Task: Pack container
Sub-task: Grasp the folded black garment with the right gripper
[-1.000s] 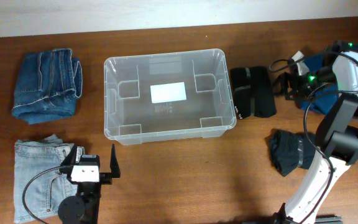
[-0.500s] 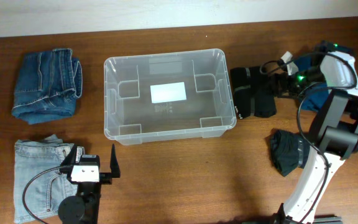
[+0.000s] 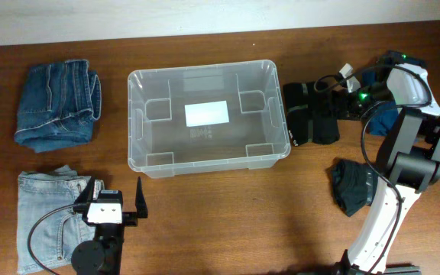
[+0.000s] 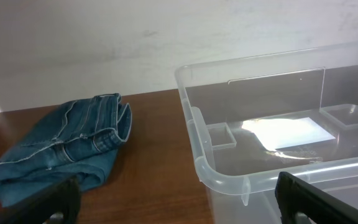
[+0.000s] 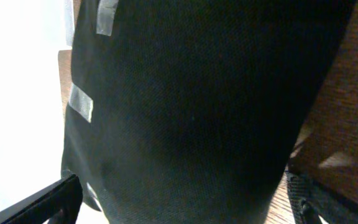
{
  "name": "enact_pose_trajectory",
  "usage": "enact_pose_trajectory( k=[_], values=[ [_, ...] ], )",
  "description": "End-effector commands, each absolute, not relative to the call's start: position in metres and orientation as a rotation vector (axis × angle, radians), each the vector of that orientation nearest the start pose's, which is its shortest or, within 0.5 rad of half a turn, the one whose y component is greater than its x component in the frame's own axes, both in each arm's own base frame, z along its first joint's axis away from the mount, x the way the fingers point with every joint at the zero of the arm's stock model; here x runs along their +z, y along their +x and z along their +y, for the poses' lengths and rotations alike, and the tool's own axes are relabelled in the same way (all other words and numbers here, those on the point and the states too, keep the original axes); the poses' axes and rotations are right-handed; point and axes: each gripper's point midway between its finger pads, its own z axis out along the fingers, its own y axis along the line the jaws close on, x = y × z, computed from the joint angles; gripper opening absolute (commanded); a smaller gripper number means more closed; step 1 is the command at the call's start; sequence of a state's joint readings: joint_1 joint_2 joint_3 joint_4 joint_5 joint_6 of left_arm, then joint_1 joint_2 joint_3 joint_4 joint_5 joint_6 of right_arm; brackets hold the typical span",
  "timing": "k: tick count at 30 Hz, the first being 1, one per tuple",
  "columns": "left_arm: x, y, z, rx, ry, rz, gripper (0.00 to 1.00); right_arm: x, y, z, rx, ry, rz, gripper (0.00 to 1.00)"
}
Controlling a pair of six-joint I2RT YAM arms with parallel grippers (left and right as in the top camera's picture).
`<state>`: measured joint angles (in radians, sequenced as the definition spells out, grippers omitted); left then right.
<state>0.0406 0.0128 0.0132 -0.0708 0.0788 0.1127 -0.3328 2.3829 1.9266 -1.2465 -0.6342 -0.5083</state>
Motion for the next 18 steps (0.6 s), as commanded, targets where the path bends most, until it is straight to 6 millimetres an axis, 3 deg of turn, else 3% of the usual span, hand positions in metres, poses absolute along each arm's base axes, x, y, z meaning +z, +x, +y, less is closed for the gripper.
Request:
enact_pose_trajectory(
  k=[1, 5, 8, 9, 16, 18],
  values=[
    [0.1586, 0.2459, -0.0051, 0.052, 0.134, 1.636, 0.99, 0.0032, 0.4361, -0.0409, 0.967, -0.198, 2.884, 0.99],
    [0.1586, 0.2459, -0.0051, 0.052, 0.134, 1.636, 0.99, -0.0027, 0.4344, -0.0404, 0.978, -0.191, 2.895, 0.98],
    [0.1586, 0.2459, -0.0051, 0.052, 0.134, 1.636, 1.00, -0.0028, 0.4352, -0.0405, 0.978, -0.180, 2.895, 0.82],
    [0.1586, 0.2459, -0.0051, 0.052, 0.134, 1.636, 0.99, -0.0028, 0.4353, -0.0406, 0.978, -0.170, 2.897, 0.72],
    [0.1586, 0.2459, -0.0051, 0.052, 0.134, 1.636, 0.99, -0.0032, 0.4373, -0.0413, 0.977, -0.106, 2.907, 0.61],
    [0.1585, 0.2459, -0.0051, 0.052, 0.134, 1.636, 0.99, -0.0033, 0.4373, -0.0413, 0.978, -0.098, 2.909, 0.50]
  ],
)
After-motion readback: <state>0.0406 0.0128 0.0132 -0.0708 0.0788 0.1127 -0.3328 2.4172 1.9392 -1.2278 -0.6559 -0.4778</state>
